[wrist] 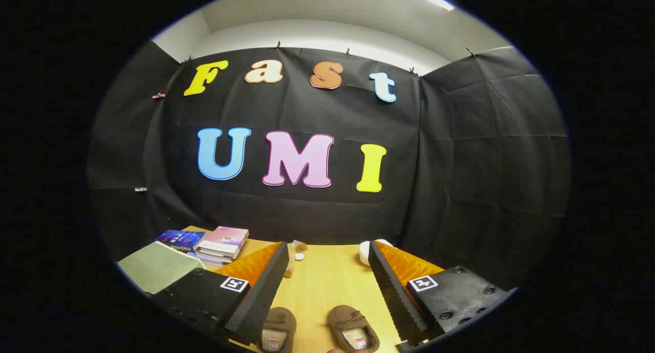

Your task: Open the storage box then place both shoes into the box .Put the left shoe in first, then the right shoe, with the right side of both shoes facing outward in a uniform manner.

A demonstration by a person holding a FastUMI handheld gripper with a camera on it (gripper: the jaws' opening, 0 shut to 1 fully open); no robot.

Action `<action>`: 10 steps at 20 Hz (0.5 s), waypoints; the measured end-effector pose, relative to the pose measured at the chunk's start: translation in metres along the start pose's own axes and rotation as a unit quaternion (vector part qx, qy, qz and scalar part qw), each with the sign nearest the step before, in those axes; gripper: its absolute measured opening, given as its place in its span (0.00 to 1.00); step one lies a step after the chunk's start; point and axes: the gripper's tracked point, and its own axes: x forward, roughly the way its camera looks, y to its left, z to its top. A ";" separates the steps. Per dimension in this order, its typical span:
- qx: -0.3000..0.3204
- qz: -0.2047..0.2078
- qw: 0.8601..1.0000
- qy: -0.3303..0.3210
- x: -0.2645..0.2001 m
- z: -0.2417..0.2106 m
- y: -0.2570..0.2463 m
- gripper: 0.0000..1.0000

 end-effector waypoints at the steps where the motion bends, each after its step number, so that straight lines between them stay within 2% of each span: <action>1: 0.001 0.000 1.000 0.003 -0.001 -0.002 0.003 0.97; 10: 0.017 0.005 1.000 0.013 -0.014 -0.014 0.038 0.97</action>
